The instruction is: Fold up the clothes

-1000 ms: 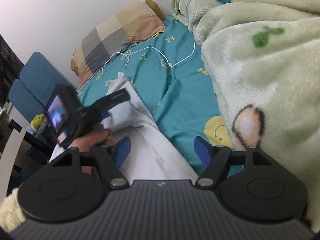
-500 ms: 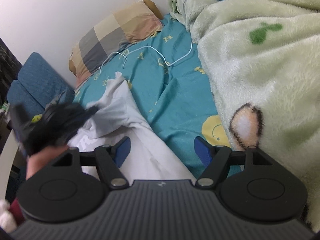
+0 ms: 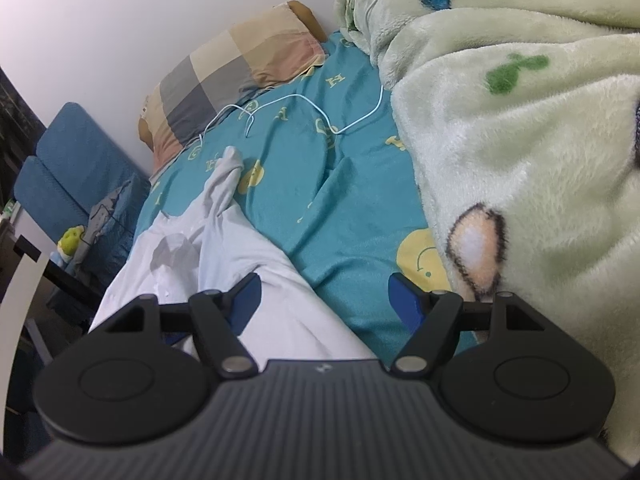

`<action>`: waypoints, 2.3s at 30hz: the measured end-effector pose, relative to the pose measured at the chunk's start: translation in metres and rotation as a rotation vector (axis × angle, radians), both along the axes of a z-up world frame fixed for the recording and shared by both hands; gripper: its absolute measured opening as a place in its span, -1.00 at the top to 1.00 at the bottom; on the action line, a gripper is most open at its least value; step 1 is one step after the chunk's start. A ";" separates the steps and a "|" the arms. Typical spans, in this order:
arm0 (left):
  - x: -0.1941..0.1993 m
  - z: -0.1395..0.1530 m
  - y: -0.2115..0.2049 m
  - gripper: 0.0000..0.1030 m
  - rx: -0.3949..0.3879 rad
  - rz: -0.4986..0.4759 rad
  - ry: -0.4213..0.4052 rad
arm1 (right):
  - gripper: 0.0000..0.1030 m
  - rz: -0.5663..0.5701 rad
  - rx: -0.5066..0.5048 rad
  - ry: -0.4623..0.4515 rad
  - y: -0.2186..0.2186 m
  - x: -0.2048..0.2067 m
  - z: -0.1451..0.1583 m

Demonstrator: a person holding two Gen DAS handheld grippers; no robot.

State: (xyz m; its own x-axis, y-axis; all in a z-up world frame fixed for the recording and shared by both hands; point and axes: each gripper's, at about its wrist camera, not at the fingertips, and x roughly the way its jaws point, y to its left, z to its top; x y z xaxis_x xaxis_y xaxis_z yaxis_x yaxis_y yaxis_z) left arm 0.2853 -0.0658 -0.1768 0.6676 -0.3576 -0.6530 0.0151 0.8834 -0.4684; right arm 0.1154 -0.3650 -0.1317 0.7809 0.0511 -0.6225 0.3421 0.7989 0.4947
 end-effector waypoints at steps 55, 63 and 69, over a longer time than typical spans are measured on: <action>0.114 0.060 0.026 -0.05 0.256 0.018 -0.078 | -0.40 0.138 -0.102 -0.003 0.035 0.035 -0.004; -0.050 0.071 0.009 -0.13 0.318 -0.141 -0.108 | -0.40 0.154 -0.162 -0.085 0.037 0.007 0.021; -0.142 0.084 -0.001 -0.18 0.276 -0.169 -0.133 | -0.40 0.184 -0.197 -0.142 0.044 -0.012 0.034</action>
